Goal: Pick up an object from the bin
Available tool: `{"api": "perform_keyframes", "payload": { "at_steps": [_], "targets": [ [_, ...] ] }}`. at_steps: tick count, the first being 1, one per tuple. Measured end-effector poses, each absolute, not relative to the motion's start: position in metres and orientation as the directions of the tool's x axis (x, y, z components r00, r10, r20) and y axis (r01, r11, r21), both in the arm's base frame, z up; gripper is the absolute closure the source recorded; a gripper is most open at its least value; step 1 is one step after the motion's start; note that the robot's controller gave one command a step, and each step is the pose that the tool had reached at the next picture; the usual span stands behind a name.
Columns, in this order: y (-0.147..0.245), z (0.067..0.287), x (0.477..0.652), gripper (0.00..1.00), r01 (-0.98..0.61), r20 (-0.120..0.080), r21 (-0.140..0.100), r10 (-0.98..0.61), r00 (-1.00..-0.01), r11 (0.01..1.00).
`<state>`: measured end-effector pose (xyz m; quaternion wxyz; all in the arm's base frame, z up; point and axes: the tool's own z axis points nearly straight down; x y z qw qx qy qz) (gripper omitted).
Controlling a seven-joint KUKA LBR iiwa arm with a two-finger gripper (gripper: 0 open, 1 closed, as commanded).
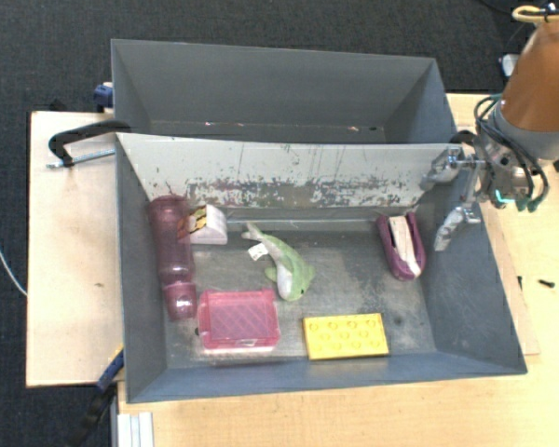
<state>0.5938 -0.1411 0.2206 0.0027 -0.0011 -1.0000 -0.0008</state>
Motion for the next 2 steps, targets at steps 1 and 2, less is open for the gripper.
{"api": "perform_keyframes", "payload": {
  "at_steps": [1,2],
  "targets": [
    [-0.141,0.225,0.596,0.00,0.000,-0.003,0.000,0.000,-1.000,1.000],
    [-0.098,0.181,0.595,0.00,0.001,-0.005,0.000,0.001,-1.000,1.000]
  ]
}}
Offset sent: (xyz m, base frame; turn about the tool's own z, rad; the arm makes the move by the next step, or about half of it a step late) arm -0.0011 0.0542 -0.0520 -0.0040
